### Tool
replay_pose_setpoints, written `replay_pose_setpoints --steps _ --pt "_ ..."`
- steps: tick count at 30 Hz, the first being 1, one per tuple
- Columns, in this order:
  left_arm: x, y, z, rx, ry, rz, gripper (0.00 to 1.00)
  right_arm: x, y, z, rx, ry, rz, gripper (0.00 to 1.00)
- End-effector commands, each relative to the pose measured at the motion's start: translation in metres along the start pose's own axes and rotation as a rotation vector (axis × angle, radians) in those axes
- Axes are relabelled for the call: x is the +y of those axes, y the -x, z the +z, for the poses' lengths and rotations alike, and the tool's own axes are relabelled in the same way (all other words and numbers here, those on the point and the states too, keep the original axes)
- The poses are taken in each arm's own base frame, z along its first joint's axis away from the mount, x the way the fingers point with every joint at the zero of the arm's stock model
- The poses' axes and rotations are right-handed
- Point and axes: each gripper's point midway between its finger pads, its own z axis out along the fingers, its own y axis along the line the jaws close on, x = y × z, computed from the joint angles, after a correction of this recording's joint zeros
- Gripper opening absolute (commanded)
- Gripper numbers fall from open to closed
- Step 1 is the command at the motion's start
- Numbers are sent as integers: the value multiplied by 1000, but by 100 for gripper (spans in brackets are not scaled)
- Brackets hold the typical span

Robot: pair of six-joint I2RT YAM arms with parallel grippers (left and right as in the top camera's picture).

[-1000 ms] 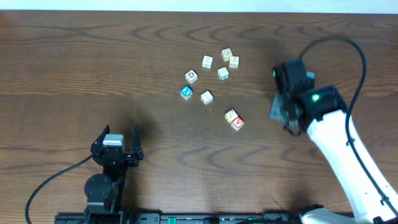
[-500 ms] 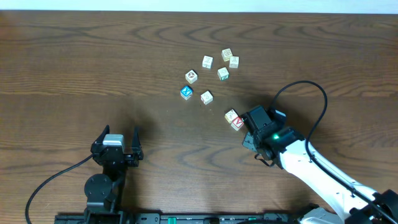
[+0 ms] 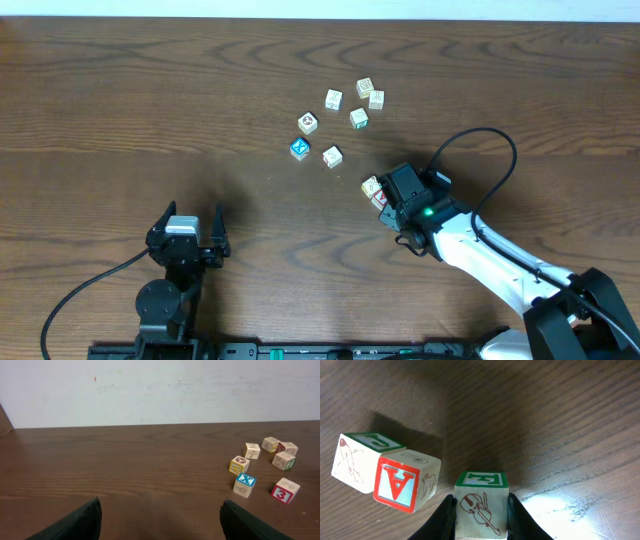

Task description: Lift 3 blocks

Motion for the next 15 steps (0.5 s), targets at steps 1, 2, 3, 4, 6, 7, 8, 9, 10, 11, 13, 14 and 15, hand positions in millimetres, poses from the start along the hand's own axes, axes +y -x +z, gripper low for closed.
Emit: replay_pose_setpoints --steps 1,2,3,4,6,7,8,9,10,11,13,14,15 --pt "3 -15 0 49 14 -12 76 -1 -1 5 -3 -12 20 15" --pt "3 -15 0 49 14 -12 76 0 -1 5 -5 -7 22 15" --pt "3 -15 0 49 14 -12 76 1 0 5 -8 -1 24 16" --pt "3 -15 0 49 14 -12 76 3 1 5 -12 7 25 17" --pt "3 -15 0 49 14 -12 76 7 2 4 -17 25 29 18" --pt "3 -15 0 49 14 -12 76 8 3 4 -18 27 30 19" --pt "3 -15 0 49 14 -12 76 8 3 4 -19 29 30 19" --pt "3 -15 0 49 14 -12 76 8 3 4 -19 29 30 21" --pt "3 -15 0 49 14 -12 76 9 3 4 -19 29 30 23" --pt "3 -15 0 49 14 -12 76 8 3 4 -20 29 29 24" --pt "3 -15 0 49 14 -12 76 8 3 4 -19 28 20 27" --pt "3 -15 0 49 14 -12 76 8 3 4 -18 26 18 28" --pt "3 -15 0 49 14 -12 76 7 2 4 -17 24 17 29"
